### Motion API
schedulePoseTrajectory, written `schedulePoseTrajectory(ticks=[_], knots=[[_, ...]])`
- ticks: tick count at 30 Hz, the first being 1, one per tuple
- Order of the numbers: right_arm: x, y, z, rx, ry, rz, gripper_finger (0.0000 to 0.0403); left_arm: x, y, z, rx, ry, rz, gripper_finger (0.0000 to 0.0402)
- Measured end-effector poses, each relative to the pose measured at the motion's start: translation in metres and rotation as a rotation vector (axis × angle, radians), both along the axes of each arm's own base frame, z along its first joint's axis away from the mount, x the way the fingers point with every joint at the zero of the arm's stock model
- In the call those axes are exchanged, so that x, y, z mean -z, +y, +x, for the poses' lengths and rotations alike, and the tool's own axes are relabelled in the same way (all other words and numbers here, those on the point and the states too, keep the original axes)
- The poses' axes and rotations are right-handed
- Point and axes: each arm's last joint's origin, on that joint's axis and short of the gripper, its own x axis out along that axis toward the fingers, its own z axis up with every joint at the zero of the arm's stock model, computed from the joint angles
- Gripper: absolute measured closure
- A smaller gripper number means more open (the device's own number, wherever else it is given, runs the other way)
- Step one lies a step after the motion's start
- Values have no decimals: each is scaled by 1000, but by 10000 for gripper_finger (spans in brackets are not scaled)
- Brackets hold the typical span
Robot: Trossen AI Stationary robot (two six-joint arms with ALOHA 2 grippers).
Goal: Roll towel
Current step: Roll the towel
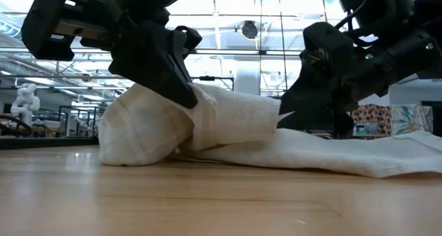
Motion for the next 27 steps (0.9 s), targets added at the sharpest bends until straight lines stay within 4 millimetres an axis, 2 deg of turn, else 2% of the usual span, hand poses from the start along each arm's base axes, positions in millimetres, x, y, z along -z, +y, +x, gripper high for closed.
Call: schedulePoseTrajectory(ticks=[6,14,18,23,27], knots=[[-5,-7,15,31,68,-19,238,-1,-1,1,15,-20,4,398],[10,-11,25,-5,110,-59,248,-1,0,1,19,-17,9,398],[6,-9,31,-98,49,-100,291,-1,0,1,19,-17,10,398],[-4,-7,32,-174,8,-198,385,-1,0,1,18,-14,12,398],[-18,-4,29,-193,-31,-258,392,-1,-2,-1,26,-9,13,398]])
